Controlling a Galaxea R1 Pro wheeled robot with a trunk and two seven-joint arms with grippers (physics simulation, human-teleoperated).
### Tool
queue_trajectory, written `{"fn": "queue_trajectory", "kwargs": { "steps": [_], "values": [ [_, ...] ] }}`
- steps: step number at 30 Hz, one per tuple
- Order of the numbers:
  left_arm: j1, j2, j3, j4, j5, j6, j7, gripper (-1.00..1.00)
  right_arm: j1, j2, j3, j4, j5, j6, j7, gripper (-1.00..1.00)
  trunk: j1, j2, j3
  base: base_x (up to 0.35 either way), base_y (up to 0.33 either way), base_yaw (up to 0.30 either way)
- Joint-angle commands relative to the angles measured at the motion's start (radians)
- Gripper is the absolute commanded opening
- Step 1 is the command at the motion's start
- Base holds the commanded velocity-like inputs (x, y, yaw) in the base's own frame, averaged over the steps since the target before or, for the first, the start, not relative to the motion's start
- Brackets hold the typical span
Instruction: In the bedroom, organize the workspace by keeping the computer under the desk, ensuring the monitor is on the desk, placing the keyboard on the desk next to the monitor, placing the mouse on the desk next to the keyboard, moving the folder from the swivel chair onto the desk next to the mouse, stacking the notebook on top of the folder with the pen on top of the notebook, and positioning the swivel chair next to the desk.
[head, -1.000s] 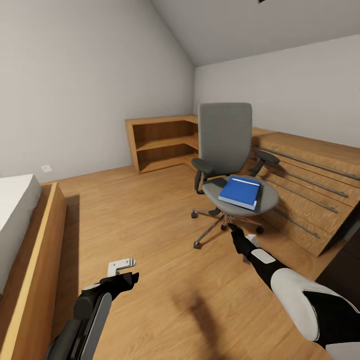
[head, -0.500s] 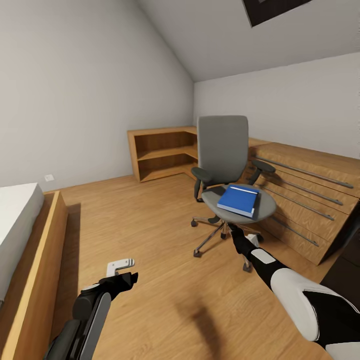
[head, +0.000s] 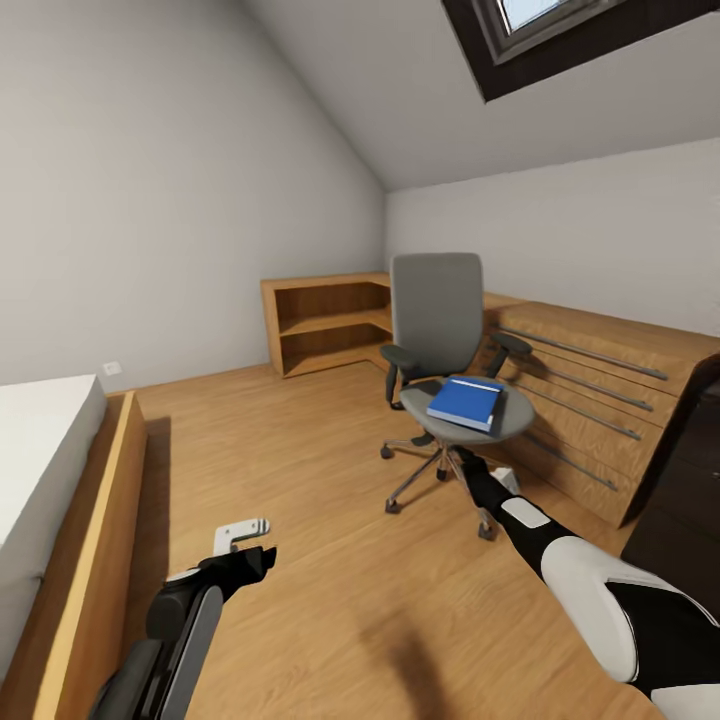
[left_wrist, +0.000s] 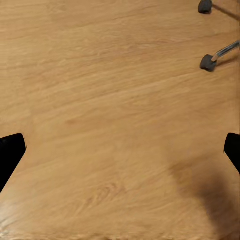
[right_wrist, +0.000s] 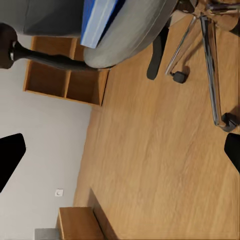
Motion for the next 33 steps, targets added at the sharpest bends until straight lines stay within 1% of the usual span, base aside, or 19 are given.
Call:
{"fn": "queue_trajectory", "kwargs": {
  "steps": [1,3,4,5,6,8,9,12,13,15,16,19,20,22,23,27,28,30,33],
  "values": [
    [-0.001,0.0,0.0,0.007,0.01,0.003,0.008,1.0,-0.001,0.0,-0.008,0.001,0.002,-0.006,0.004,1.0,-0.001,0.0,0.003,-0.334,0.0,0.0],
    [-0.001,-0.001,-0.001,0.053,0.01,-0.012,0.008,1.0,-0.001,0.009,-0.006,0.015,0.02,-0.082,0.003,1.0,-0.002,0.0,0.011,-0.328,0.0,0.0],
    [-0.001,-0.002,-0.002,0.075,0.009,-0.034,0.007,1.0,-0.001,0.019,-0.006,0.027,0.034,-0.137,0.003,1.0,-0.003,0.001,0.015,-0.237,0.0,0.0],
    [-0.001,-0.002,-0.002,0.085,0.009,-0.049,0.007,1.0,-0.001,0.025,-0.006,0.032,0.042,-0.167,0.002,1.0,-0.003,0.001,0.018,-0.189,0.0,0.0],
    [0.0,-0.003,-0.003,0.102,0.009,-0.082,0.008,1.0,-0.001,0.037,-0.006,0.042,0.063,-0.232,0.001,1.0,-0.003,0.001,0.022,-0.121,0.0,0.0],
    [-0.001,-0.004,-0.005,0.121,0.009,-0.116,0.007,1.0,-0.001,0.049,-0.006,0.05,0.088,-0.299,-0.001,1.0,-0.004,0.001,0.03,-0.087,0.0,0.0],
    [-0.001,-0.004,-0.006,0.142,0.009,-0.145,0.007,1.0,0.0,0.06,-0.006,0.064,0.118,-0.364,-0.005,1.0,-0.005,0.002,0.034,-0.05,0.0,0.0],
    [-0.001,-0.004,-0.008,0.17,0.009,-0.174,0.006,1.0,0.003,0.073,-0.006,0.089,0.173,-0.45,-0.02,1.0,-0.006,0.002,0.046,-0.032,0.0,0.0],
    [-0.001,-0.005,-0.009,0.191,0.008,-0.186,0.006,1.0,0.007,0.078,-0.007,0.1,0.216,-0.492,-0.039,1.0,-0.01,0.009,0.049,-0.016,0.0,0.0],
    [-0.001,-0.005,-0.01,0.216,0.008,-0.196,0.006,1.0,0.014,0.082,-0.007,0.107,0.264,-0.52,-0.068,1.0,-0.018,0.023,0.055,-0.012,0.0,0.0],
    [-0.001,-0.006,-0.011,0.243,0.008,-0.208,0.006,1.0,0.026,0.085,-0.006,0.111,0.316,-0.539,-0.108,1.0,-0.022,0.03,0.058,-0.007,0.0,0.0],
    [-0.001,-0.005,-0.012,0.283,0.007,-0.234,0.005,1.0,0.051,0.094,-0.006,0.115,0.402,-0.556,-0.187,1.0,-0.033,0.051,0.067,-0.004,0.0,0.0],
    [0.0,-0.005,-0.012,0.311,0.007,-0.254,0.005,1.0,0.068,0.105,-0.006,0.117,0.461,-0.564,-0.249,1.0,-0.037,0.058,0.071,-0.002,0.0,0.0],
    [0.0,-0.004,-0.011,0.34,0.007,-0.273,0.005,1.0,0.085,0.117,-0.005,0.118,0.518,-0.571,-0.316,1.0,-0.045,0.072,0.077,-0.002,0.0,0.0],
    [-0.001,-0.003,-0.012,0.367,0.007,-0.292,0.005,1.0,0.106,0.128,-0.005,0.118,0.577,-0.579,-0.382,1.0,-0.048,0.079,0.08,0.0,0.0,0.0],
    [0.0,-0.002,-0.012,0.416,0.007,-0.335,0.005,1.0,0.158,0.139,-0.006,0.119,0.698,-0.607,-0.487,1.0,-0.064,0.107,0.093,0.0,0.0,0.0],
    [0.0,-0.001,-0.012,0.445,0.008,-0.362,0.005,1.0,0.186,0.14,-0.006,0.119,0.752,-0.628,-0.521,1.0,-0.068,0.114,0.096,0.0,0.0,0.0],
    [0.0,0.0,-0.012,0.48,0.008,-0.392,0.005,1.0,0.212,0.14,-0.006,0.119,0.795,-0.652,-0.544,1.0,-0.075,0.128,0.102,0.0,0.0,0.0],
    [0.0,0.001,-0.011,0.541,0.008,-0.441,0.006,1.0,0.252,0.141,-0.007,0.119,0.837,-0.695,-0.564,1.0,-0.087,0.149,0.111,0.0,0.0,0.0]
  ]
}}
